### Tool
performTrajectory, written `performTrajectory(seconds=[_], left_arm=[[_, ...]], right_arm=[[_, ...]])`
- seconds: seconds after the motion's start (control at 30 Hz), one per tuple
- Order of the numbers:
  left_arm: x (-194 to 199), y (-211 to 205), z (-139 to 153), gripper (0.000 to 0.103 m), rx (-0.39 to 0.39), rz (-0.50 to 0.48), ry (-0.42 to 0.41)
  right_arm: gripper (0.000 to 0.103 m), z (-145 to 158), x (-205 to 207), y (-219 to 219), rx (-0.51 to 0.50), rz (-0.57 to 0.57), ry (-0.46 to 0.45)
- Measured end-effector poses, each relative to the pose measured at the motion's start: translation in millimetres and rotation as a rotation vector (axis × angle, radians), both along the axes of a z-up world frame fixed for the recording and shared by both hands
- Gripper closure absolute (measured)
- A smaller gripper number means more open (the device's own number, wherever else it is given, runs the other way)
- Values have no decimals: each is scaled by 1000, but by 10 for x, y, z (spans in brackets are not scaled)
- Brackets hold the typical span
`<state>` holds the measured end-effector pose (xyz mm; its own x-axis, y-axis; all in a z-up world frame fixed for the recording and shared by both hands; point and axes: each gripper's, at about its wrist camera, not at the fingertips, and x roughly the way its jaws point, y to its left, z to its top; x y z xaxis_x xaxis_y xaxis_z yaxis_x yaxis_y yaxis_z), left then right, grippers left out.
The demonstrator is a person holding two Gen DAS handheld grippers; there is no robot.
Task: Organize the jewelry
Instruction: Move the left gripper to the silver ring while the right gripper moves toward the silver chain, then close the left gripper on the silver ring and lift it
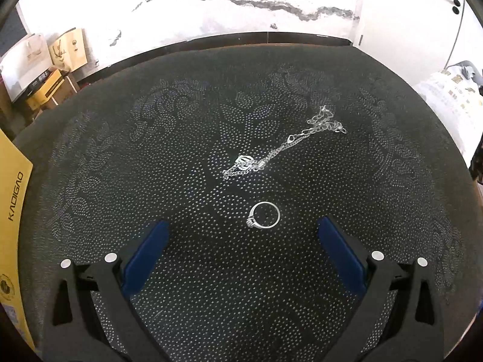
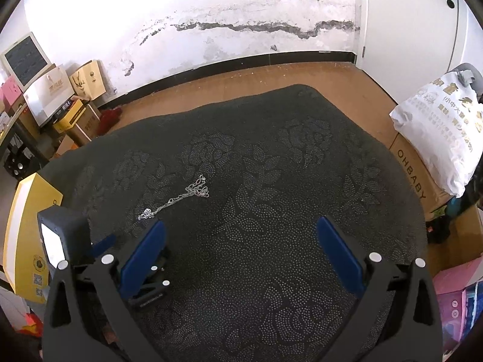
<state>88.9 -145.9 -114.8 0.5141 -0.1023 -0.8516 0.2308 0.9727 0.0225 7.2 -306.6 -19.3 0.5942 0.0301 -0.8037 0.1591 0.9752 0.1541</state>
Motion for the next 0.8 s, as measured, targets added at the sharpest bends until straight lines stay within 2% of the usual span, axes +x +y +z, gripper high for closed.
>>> performTrajectory(seconds=[0.33,0.37,0.57,0.8], left_arm=[[-71,-43,-33,7,-15,-5,-63],[-76,-48,-29,10,-16,-11,-67],[-118,-52,26,44,-9,-9,-90],[-178,36,25,61,-15,-27,-111]], right_arm=[[6,-62,59,-17,2,-8,22],[6,-58,55,-14,0,-9,21],[6,-63,68,-23,7,-12,25],[6,-48,69,-46,16,-17,16]])
